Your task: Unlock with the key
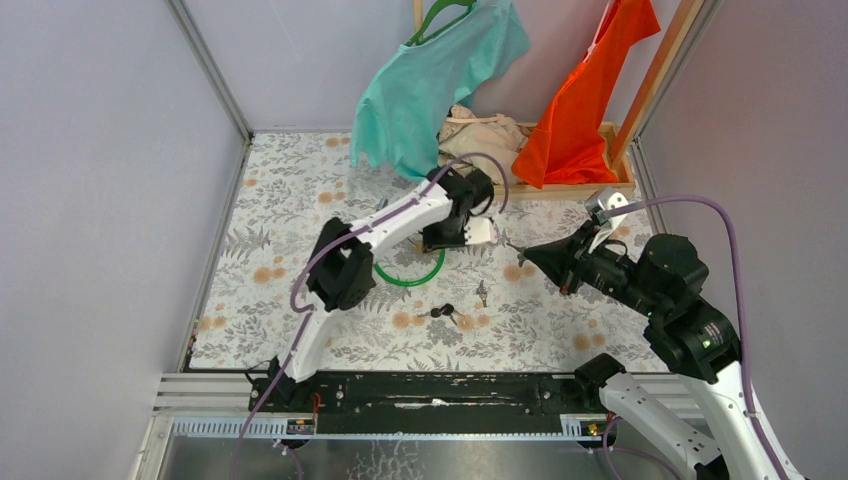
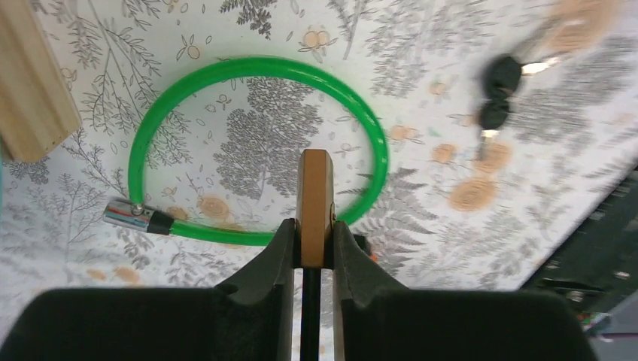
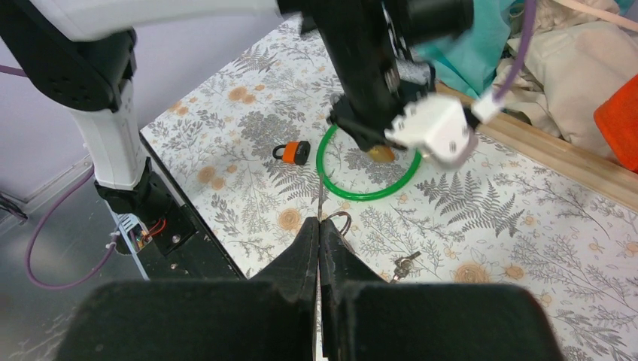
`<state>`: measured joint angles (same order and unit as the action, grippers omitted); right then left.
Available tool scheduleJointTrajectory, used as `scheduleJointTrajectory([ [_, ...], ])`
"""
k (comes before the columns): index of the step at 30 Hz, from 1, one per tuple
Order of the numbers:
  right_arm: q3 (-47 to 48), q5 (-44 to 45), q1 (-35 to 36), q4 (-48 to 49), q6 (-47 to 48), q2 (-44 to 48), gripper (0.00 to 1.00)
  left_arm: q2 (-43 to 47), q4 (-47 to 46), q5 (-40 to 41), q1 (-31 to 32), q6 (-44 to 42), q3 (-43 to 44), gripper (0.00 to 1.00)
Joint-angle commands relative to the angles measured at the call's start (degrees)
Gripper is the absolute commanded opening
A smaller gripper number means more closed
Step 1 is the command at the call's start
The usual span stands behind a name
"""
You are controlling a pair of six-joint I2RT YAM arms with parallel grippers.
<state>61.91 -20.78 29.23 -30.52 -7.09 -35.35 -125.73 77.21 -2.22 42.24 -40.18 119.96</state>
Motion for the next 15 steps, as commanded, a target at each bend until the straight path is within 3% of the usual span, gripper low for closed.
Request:
scheduleJointTrajectory([
  [1,3.1,-3.7,-0.2,3.1,-0.3,-2.4,0.0,12.2,5.6,-23.7,-6.5,-1.4,3.0,0.0],
  [7,4.0,-9.0,-0.2,8.3,-3.2,-7.4,0.0,20.9,3.1,-50.0,-16.1,1.2,2.6,0.0],
  [15,3.6,-14.2,-0.2,14.2,-9.9,-11.9,0.0,22.1,5.2,-67.8,-21.5,3.4,3.4,0.0],
])
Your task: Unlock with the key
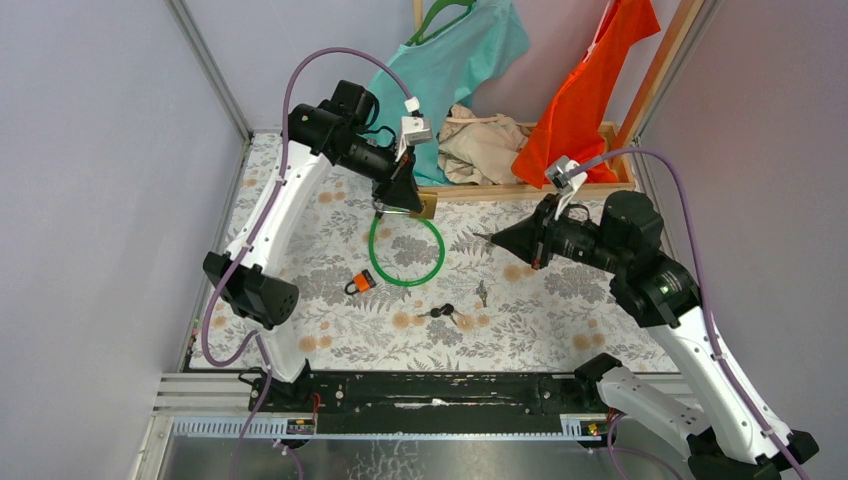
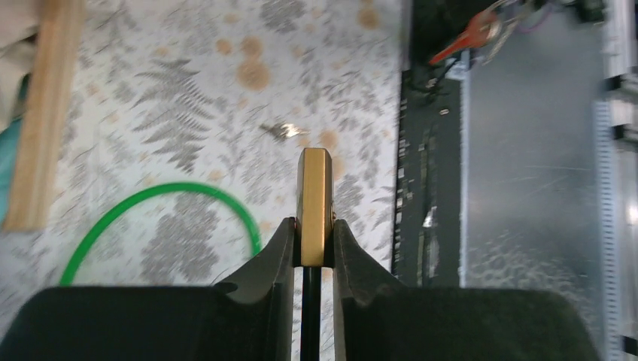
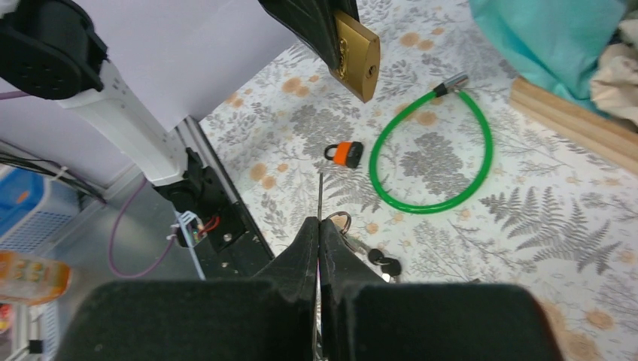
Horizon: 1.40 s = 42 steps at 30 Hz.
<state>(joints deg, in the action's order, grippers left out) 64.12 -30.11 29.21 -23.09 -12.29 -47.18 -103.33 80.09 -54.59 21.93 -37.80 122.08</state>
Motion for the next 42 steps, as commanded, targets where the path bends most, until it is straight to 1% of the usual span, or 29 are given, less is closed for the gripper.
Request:
scheduleJointTrajectory([
  [1,0.8,-5.9,-0.1,7.6,-5.8,0.0,0.0,-0.1,2.9,-17.2,-1.4,0.8,1.0,0.0],
  [6,-2.4,-11.3,-0.2,10.9,-11.0,1.4,0.0,3.5,2.8,-23.6,-1.5,-0.7,-0.9,0.0],
  [9,-2.1,-12.7,-0.2,9.1,-10.4,1.3,0.0,5.0,1.6,-26.3,-1.4,-0.1,-1.3,0.0],
  [13,-2.3,-13.7,-0.2,10.7,-10.2,1.9,0.0,7.8,-0.6,-29.6,-0.5,0.8,-5.0,0.0],
  [16,-3.5,-16.2,-0.1,13.7,-10.7,3.2,0.0,10.5,-2.3,-31.4,1.2,1.1,-7.7,0.0],
  [20,-6.6,-20.7,-0.2,20.8,-12.5,6.7,0.0,15.5,-4.7,-32.6,4.3,1.0,-11.0,0.0],
  [22,-6.8,-23.3,-0.2,23.3,-13.4,7.4,0.0,18.2,-7.4,-32.6,4.4,3.6,-12.0,0.0],
  [23,-6.8,-24.1,-0.2,23.8,-13.6,7.6,0.0,18.5,-7.7,-32.1,4.6,4.7,-10.7,0.0],
  [25,-7.1,-24.6,-0.2,24.6,-13.1,8.3,0.0,18.7,-8.5,-31.8,4.8,8.4,-8.6,0.0],
  [27,-7.3,-24.8,-0.1,25.6,-12.3,8.9,0.0,19.7,-12.3,-32.6,5.5,13.3,-9.0,0.0],
  [28,-7.3,-25.1,-0.2,26.0,-12.0,8.9,0.0,20.4,-15.7,-32.9,6.0,16.9,-10.4,0.0],
  [30,-6.3,-25.6,-0.2,26.1,-11.9,8.3,0.0,22.6,-26.6,-35.1,6.5,27.4,-15.2,0.0],
  [31,-5.7,-25.9,-0.2,26.1,-12.1,7.8,0.0,24.5,-36.1,-37.0,6.6,36.2,-18.7,0.0],
  [32,-5.2,-26.3,-0.2,26.4,-12.4,7.5,0.0,26.4,-50.4,-39.6,6.8,46.8,-24.0,0.0],
  [33,-4.9,-26.3,-0.2,26.7,-12.6,7.3,0.0,28.4,-68.7,-40.6,7.6,63.3,-30.3,0.0],
  [34,-4.7,-26.1,-0.1,27.3,-12.8,7.2,0.0,30.0,-97.0,-40.7,8.2,84.9,-37.5,0.0],
  [35,-4.4,-25.8,-0.2,27.6,-12.8,7.2,0.0,29.8,-129.4,-40.9,8.9,103.5,-43.4,0.0],
  [36,-4.3,-25.3,-0.2,27.8,-12.5,7.3,0.0,29.0,-128.7,-40.8,9.3,105.7,-43.0,0.0],
  [37,-4.1,-24.8,-0.2,27.7,-12.3,7.4,0.0,27.9,-125.1,-40.8,9.3,104.2,-41.8,0.0],
  [38,-4.0,-24.5,-0.2,27.6,-11.8,7.5,0.0,26.9,-128.3,-40.7,9.5,107.0,-41.1,0.0],
  [39,-4.0,-24.2,-0.2,27.3,-11.3,7.7,0.0,26.6,-129.7,-40.3,9.5,108.1,-40.6,0.0],
  [42,-3.8,-23.7,-0.2,26.1,-9.9,8.0,0.0,27.3,-129.9,-39.0,9.5,107.5,-39.9,0.0],
])
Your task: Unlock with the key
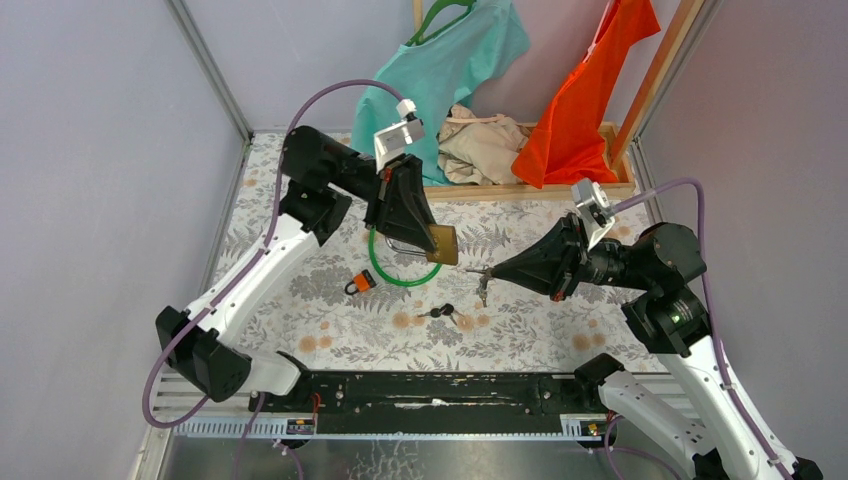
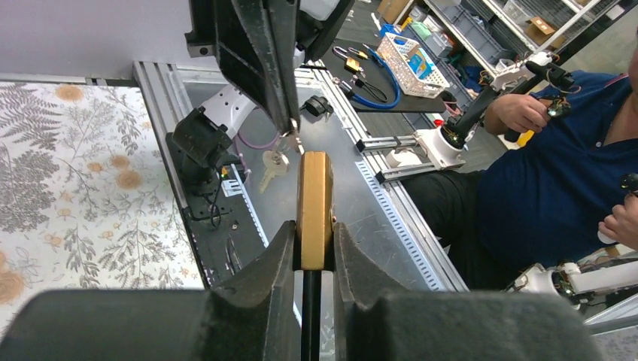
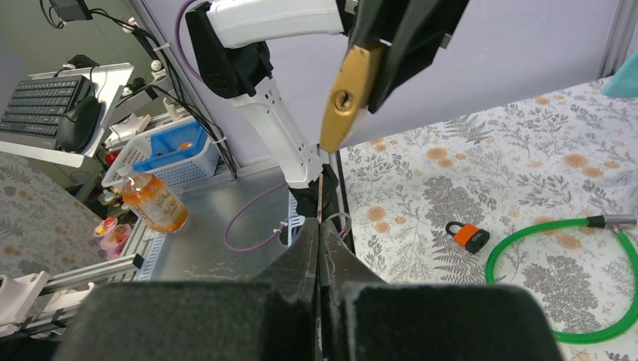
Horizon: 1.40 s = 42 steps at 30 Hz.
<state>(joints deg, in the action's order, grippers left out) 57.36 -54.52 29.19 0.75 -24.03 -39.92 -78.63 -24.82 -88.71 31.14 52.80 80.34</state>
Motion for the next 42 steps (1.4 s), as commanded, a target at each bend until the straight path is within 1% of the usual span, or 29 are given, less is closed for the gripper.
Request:
scheduleJointTrajectory([
  [1,3.1,0.7,-0.1,1.9,2.3,0.8,0.0,3.1,-24.5,-5.2,0.5,16.6,1.7,0.0],
  [5,3.6,0.4,-0.1,0.9,2.9,1.1,0.0,5.0,-23.7,-6.8,2.3,15.9,1.1,0.0],
  [10,4.8,0.8,-0.1,1.6,1.5,1.2,0.0,4.1,-23.7,-6.8,3.2,16.1,3.7,0.0],
  [16,5.7,0.4,-0.1,2.4,1.0,1.0,0.0,3.7,-24.1,-6.8,3.5,16.1,3.9,0.0],
  [22,5.2,1.0,-0.2,7.1,-2.1,0.4,0.0,3.0,-24.3,-6.9,2.8,15.7,4.8,0.0],
  [24,4.8,1.8,-0.2,10.0,-4.4,-0.4,0.0,2.3,-25.6,-6.8,0.0,16.1,4.0,0.0],
  [26,4.7,2.5,-0.2,12.1,-5.7,-1.4,0.0,1.1,-29.1,-6.8,-4.8,17.6,2.5,0.0],
  [27,5.1,3.8,-0.2,10.6,-4.4,-1.8,0.0,0.5,-31.6,-6.7,-8.5,18.3,1.9,0.0],
  [29,5.7,6.6,-0.2,8.1,-1.5,-2.8,0.0,-0.9,-36.3,-6.2,-13.6,18.7,1.2,0.0],
  [32,6.7,9.9,-0.1,5.3,1.7,-5.3,0.0,-1.9,-37.1,-2.0,-19.3,18.4,1.6,0.0],
  [33,6.9,10.2,-0.1,5.3,2.3,-6.2,0.0,-1.5,-34.7,-0.1,-20.7,16.7,1.4,0.0],
  [34,6.9,10.4,-0.2,5.9,2.2,-6.9,0.0,-0.9,-29.1,2.2,-22.0,13.5,1.0,0.0],
  [35,6.8,10.3,-0.1,6.8,1.8,-7.5,0.0,0.5,-19.4,5.1,-23.1,6.7,0.8,0.0],
  [36,6.7,10.0,-0.2,7.7,1.2,-8.1,0.0,1.6,-3.6,9.6,-23.8,-4.0,1.8,0.0],
  [37,6.8,9.9,-0.2,8.1,0.6,-8.7,0.0,2.0,20.2,17.5,-24.0,-20.6,6.1,0.0],
  [38,7.1,9.8,-0.1,8.2,0.1,-9.3,0.0,1.3,42.9,26.6,-21.8,-35.2,14.4,0.0],
  [39,7.4,9.7,-0.2,8.2,-0.1,-9.7,0.0,-0.2,53.7,30.3,-19.7,-42.7,19.0,0.0],
  [40,7.7,9.5,-0.1,8.2,-0.4,-10.0,0.0,-1.5,60.2,29.8,-19.2,-46.0,21.5,0.0],
  [42,8.3,8.8,-0.1,7.7,-0.3,-10.8,0.0,-1.9,66.0,25.2,-19.2,-50.7,22.5,0.0],
])
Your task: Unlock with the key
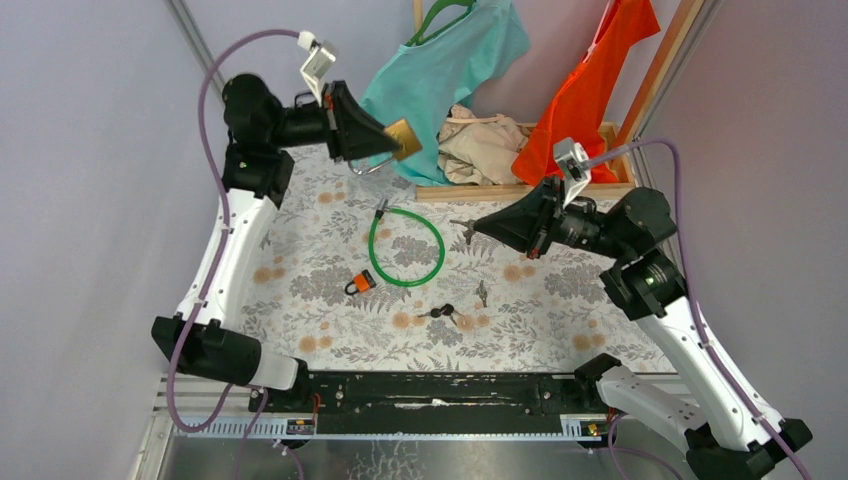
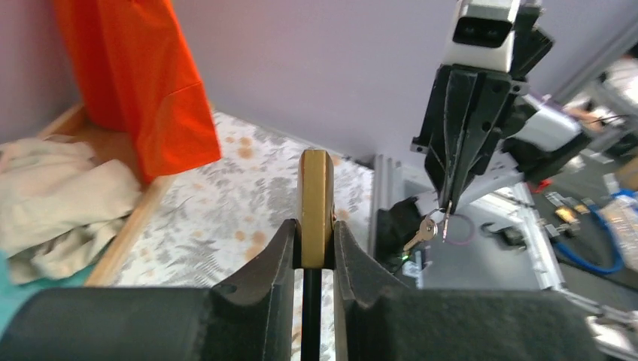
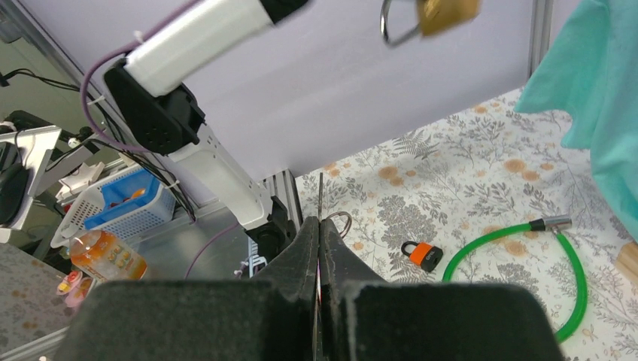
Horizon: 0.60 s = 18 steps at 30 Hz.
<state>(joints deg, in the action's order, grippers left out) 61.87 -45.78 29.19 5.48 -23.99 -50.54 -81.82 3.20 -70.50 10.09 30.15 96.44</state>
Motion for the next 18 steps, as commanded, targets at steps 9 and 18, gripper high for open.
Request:
scheduleJointTrajectory([
  [9,6.9,-4.8,-0.1,-2.6,3.2,-1.6,0.0,6.8,65.7,1.1,8.2,-69.0,5.3,0.0],
  [18,4.7,-9.9,-0.2,-2.0,8.5,-2.0,0.0,5.6,67.1,2.4,17.8,-70.5,6.4,0.0],
])
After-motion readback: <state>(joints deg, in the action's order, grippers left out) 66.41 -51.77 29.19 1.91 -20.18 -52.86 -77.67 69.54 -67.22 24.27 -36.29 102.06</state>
